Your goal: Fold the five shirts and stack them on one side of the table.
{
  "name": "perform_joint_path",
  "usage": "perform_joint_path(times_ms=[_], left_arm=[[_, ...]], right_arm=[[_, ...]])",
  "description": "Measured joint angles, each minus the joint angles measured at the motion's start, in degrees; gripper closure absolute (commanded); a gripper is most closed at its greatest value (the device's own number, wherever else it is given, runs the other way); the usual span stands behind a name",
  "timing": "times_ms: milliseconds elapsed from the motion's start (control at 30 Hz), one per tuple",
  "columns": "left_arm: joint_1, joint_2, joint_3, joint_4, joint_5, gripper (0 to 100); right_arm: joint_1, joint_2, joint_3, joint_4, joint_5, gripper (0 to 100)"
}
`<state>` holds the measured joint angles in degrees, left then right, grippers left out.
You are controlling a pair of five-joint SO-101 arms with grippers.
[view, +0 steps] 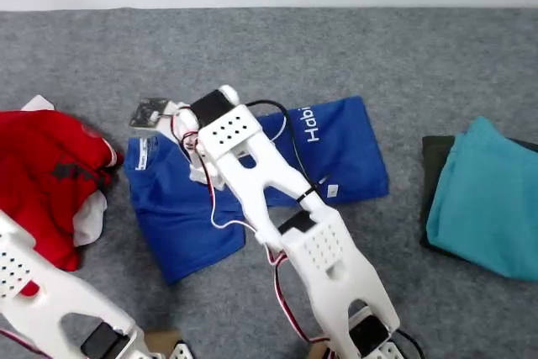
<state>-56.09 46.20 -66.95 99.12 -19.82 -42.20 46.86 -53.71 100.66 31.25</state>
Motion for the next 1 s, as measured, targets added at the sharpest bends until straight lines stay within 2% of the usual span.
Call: perform_joint_path(times_ms=[67,200,267,433,600,767,900,1000], left_arm=[[0.0,0.0,0.0,0.0,0.0,95],[0.0,0.0,0.0,0.0,0.0,95],[0.0,0.0,0.0,0.0,0.0,95],[0.0,0.0,0.0,0.0,0.0,95],[0.0,0.0,0.0,0.0,0.0,95],[0.0,0.0,0.0,0.0,0.0,95],[0.0,0.0,0.1,0.0,0.0,95],[0.0,0.0,0.1,0.0,0.0,95]], right_arm=[[-1.2,-4.0,4.0,0.0,0.0,95.0],[-4.7,-12.4,16.5,0.0,0.5,76.1],[-7.0,-16.4,23.9,0.0,1.8,71.2],[-13.3,-20.3,37.5,-1.9,4.0,70.9],[-17.4,-20.3,45.1,-11.3,6.2,70.8],[-21.2,-20.3,47.9,-18.7,6.8,70.9],[-21.5,-18.0,47.9,-22.3,6.9,71.3],[-21.5,-15.3,46.7,-22.7,6.9,78.4]])
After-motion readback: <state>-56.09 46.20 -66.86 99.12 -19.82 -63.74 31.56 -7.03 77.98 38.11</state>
